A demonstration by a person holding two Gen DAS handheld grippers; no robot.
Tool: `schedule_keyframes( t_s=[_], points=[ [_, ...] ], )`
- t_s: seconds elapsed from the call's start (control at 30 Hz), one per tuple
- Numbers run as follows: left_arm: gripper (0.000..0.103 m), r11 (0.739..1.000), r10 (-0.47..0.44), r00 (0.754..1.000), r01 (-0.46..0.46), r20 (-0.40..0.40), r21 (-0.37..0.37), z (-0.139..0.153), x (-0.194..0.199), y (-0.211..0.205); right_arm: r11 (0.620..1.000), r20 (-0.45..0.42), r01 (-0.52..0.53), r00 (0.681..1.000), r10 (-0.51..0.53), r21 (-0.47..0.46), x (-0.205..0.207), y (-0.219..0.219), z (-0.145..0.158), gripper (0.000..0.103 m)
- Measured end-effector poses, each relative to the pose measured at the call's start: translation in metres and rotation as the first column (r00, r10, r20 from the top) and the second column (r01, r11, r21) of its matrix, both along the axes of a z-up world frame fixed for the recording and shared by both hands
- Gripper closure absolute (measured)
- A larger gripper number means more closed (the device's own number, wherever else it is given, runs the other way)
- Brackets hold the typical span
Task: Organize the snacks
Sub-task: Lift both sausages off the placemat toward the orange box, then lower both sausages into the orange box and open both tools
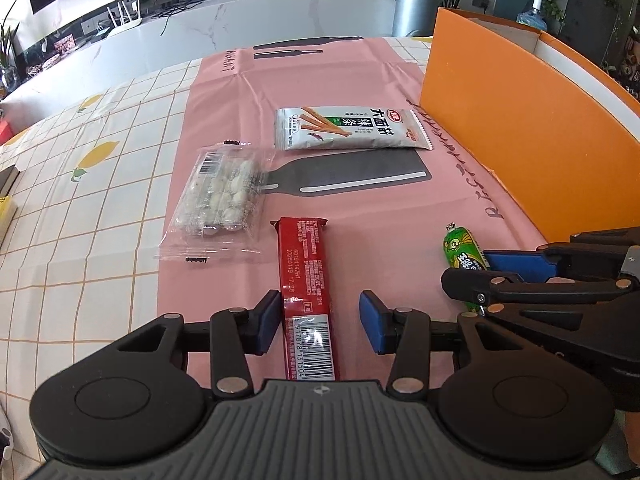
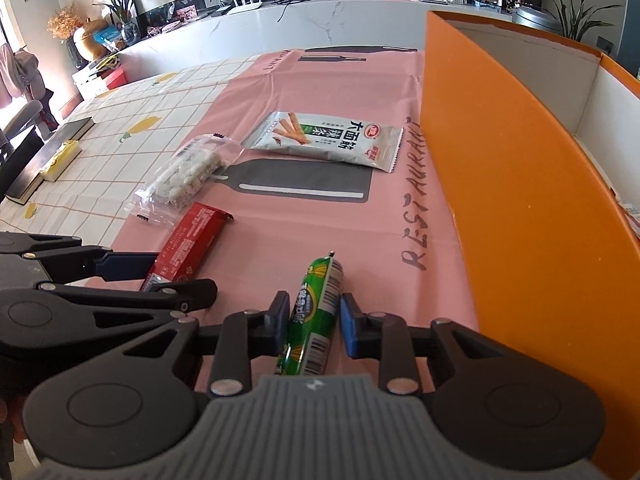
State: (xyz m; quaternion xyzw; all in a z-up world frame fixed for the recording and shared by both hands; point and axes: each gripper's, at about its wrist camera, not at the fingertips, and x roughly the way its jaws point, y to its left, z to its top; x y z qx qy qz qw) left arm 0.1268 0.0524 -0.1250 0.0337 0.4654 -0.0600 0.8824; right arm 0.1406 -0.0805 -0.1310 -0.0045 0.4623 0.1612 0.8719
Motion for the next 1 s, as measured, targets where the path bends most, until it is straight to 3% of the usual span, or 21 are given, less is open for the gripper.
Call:
schedule_keyframes(
  t_s=[0.1,0.13,0.17,0.63,1.0],
  points=[
    [0.063,1.0,0.009,1.0,-0.009,-0.002,-0.006,0.001,0.0,0.001,1.0,0.009,-0.008,1.0,0.008,-0.013,-0.001,0.002,0.0,0.079],
    [0.075,1.0,0.014,1.0,-0.014,-0.001,-0.008,0.001,0.0,0.002,1.0,0.014,-0.013,1.0,0.013,-0.02,-0.002,0.003,-0.001,0.079],
    [0.076,1.0,0.021,1.0,-0.021,-0.001,-0.014,0.002,0.0,0.002,0.999,0.017,-0.017,1.0,0.017,-0.027,-0.003,0.005,-0.001,0.079],
    [0.076,0.995,0.059,0.998,-0.057,0.021,-0.076,0.017,-0.014,0.003,1.0,0.005,-0.001,1.0,0.001,0.014,-0.005,-0.002,0.009,0.082],
    [0.076,0.992,0.075,0.995,-0.067,0.068,-0.11,0.058,-0.033,-0.004,0.998,0.082,-0.026,0.996,0.022,0.053,-0.028,-0.014,0.051,0.083]
  ],
)
